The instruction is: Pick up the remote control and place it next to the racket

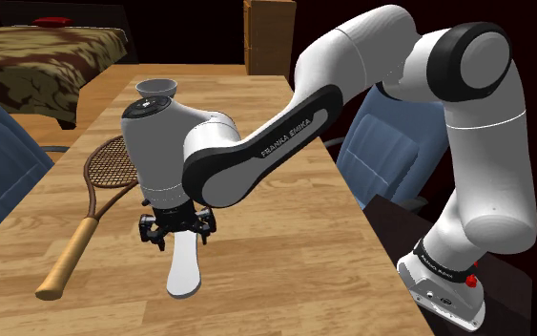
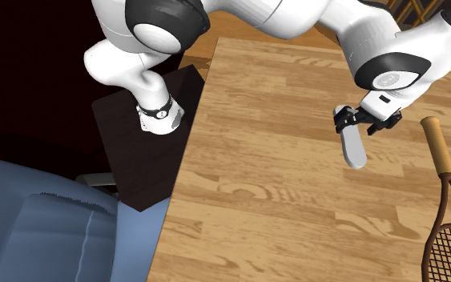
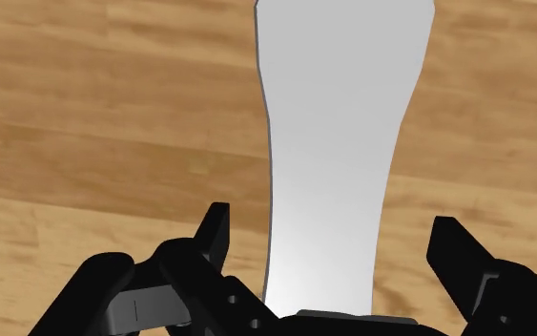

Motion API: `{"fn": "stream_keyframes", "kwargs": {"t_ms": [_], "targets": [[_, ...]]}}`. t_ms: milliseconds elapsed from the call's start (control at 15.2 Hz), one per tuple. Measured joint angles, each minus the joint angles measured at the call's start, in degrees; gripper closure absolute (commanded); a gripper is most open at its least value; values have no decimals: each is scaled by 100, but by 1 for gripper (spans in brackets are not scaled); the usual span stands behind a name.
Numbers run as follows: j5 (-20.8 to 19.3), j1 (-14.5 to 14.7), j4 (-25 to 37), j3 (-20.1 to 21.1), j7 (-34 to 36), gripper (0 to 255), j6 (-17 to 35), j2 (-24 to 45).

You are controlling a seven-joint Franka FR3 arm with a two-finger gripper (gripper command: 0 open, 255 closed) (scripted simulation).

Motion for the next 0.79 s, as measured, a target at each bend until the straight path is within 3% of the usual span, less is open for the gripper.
{"fn": "stream_keyframes", "kwargs": {"t_ms": [396,792], "targets": [[230,-80,261,159,-134,0,-475,-279],[261,-95,306,176,-161,0,-549,-311]]}}
